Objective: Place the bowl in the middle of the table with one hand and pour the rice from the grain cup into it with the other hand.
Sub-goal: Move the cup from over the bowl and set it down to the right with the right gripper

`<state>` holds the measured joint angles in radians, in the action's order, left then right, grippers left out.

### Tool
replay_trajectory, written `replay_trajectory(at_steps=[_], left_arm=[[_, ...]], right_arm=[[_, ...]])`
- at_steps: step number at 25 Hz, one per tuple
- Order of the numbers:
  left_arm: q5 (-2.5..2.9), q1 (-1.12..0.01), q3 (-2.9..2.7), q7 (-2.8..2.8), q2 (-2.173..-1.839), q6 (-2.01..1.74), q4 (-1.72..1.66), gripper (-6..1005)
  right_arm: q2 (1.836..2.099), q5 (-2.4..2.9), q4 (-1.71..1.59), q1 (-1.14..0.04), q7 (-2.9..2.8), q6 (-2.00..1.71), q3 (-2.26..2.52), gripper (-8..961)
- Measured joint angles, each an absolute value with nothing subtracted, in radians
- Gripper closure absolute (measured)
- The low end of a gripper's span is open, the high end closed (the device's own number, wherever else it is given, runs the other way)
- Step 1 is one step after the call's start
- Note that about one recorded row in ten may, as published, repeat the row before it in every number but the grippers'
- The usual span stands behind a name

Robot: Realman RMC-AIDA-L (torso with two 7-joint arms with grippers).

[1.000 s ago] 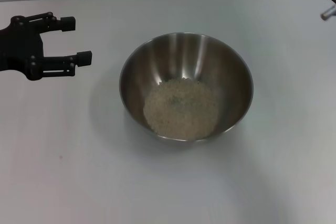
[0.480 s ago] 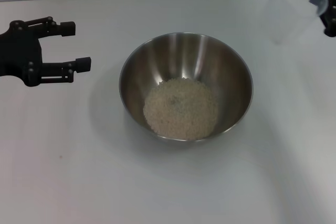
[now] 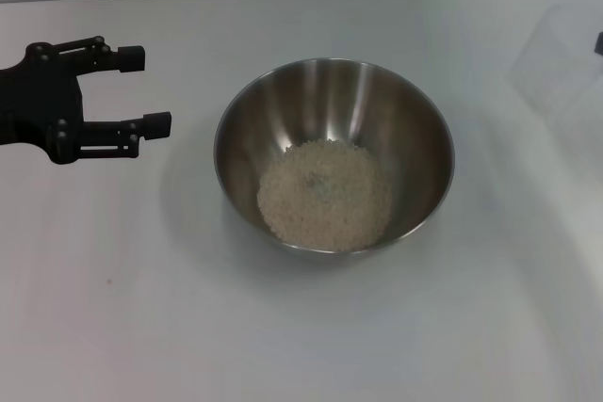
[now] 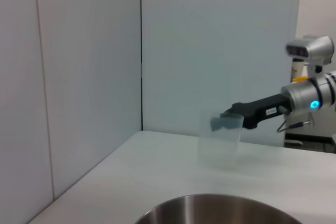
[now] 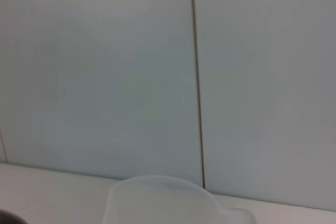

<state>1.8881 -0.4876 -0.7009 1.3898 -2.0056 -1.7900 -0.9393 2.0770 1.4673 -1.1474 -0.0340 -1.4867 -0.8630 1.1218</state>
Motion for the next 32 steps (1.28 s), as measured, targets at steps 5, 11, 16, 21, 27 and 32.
replay_trajectory(at_steps=[5,11,16,21,27,32], left_arm=[[1.888,-0.486,-0.7,1.39,-2.013,-1.796,-0.939,157],[1.888,-0.474,-0.695,1.39,-2.023,-1.801,-0.958,157],[1.888,-0.469,-0.695,1.39,-2.028,-1.804,-0.964,157],[1.888,-0.469,-0.695,1.39,-2.029,-1.807,-0.966,157],[1.888,-0.468,-0.695,1.39,-2.029,-1.814,-0.966,157],[1.888,-0.465,-0.695,1.39,-2.029,-1.816,-0.966,157]], right_arm=[[2.077,1.476,-1.092,-0.069,-1.469,-0.861,1.12,826],[2.076,1.507,-1.049,-0.096,-1.468,-0.858,1.118,823],[2.075,1.54,-1.007,-0.121,-1.467,-0.858,1.116,820],[2.075,1.557,-0.97,-0.144,-1.467,-0.858,1.1,818],[2.076,1.567,-0.934,-0.163,-1.465,-0.85,1.091,815],[2.078,1.583,-0.922,-0.173,-1.455,-0.813,1.098,812]])
